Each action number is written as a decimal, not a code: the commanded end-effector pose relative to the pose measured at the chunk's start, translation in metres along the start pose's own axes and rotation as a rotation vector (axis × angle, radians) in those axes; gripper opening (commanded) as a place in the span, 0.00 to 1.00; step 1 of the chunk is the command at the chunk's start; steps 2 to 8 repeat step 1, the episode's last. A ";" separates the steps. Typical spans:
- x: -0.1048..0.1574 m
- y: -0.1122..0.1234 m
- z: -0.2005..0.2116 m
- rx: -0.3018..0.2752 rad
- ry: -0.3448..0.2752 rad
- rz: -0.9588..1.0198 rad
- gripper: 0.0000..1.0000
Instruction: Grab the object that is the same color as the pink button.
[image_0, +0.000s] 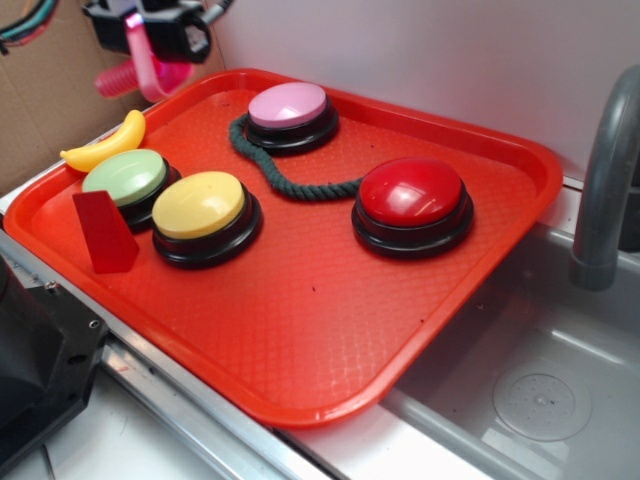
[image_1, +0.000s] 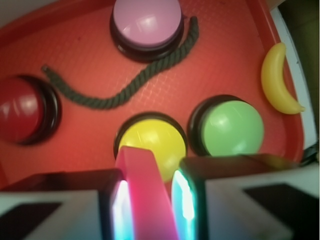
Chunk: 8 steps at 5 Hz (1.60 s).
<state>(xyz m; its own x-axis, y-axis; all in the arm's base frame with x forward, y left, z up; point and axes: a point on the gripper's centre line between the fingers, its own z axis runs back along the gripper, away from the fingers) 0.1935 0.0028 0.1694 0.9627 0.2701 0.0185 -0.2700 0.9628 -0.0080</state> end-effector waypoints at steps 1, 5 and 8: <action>-0.013 0.013 0.009 -0.066 -0.048 0.005 0.00; -0.013 0.013 0.009 -0.066 -0.048 0.005 0.00; -0.013 0.013 0.009 -0.066 -0.048 0.005 0.00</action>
